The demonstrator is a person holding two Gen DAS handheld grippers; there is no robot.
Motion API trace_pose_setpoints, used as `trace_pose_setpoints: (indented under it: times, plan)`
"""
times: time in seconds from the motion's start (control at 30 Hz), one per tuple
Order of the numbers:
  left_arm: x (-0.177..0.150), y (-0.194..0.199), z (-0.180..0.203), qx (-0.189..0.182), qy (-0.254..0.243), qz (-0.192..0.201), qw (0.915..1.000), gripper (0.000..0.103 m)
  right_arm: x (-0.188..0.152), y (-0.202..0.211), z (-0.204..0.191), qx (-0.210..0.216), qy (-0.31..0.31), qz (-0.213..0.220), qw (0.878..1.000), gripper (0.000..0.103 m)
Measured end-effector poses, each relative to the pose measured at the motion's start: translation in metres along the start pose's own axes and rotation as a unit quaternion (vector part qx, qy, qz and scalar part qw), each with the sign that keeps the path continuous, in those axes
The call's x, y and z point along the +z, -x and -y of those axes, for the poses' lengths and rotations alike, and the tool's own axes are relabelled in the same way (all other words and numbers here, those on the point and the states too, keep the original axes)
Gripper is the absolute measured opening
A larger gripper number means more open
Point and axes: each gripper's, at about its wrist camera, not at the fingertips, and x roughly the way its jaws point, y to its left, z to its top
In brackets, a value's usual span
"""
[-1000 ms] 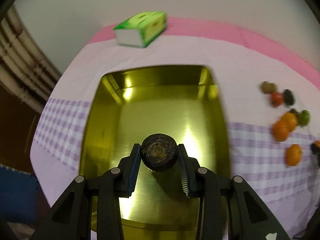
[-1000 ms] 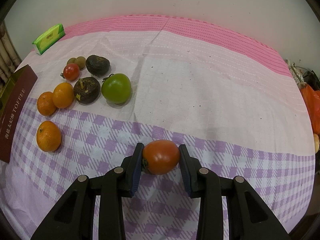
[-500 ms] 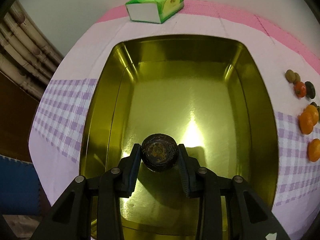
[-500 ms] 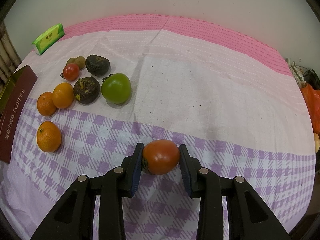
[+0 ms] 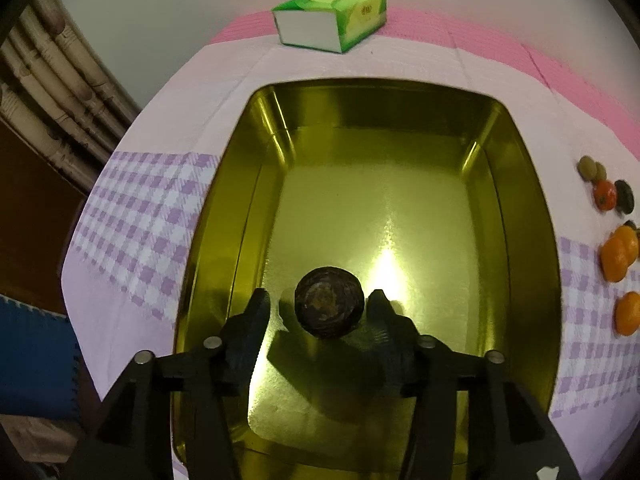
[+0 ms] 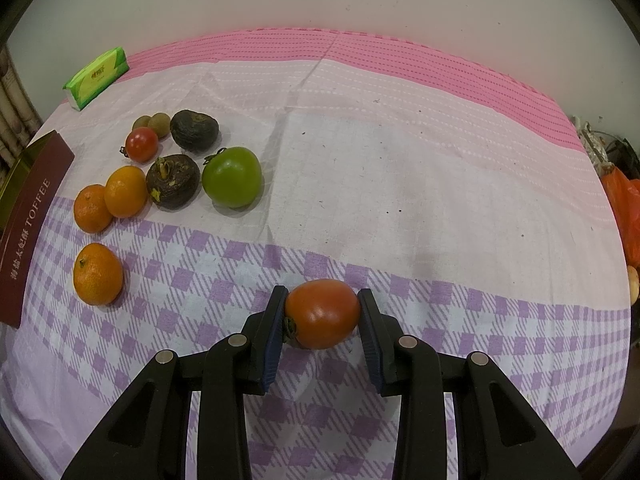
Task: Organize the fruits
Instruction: 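Carry the dark fruit into the gold tin tray and open the left tool, then carry the orange-red tomato into the tin tray and open the right tool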
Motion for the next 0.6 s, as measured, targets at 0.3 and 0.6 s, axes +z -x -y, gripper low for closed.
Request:
trace_pose_setpoints:
  times: [0.3, 0.6]
  plan:
    - [-0.002, 0.021, 0.002, -0.012, -0.004, 0.032, 0.9994, 0.071, -0.002, 0.001, -0.004, -0.012, 0.001, 0.003, 1.0, 0.036]
    - [-0.001, 0.035, -0.007, -0.02, 0.016, 0.047, 0.9986, 0.073, 0.01, 0.025, -0.014, -0.01, 0.0, 0.026, 1.0, 0.036]
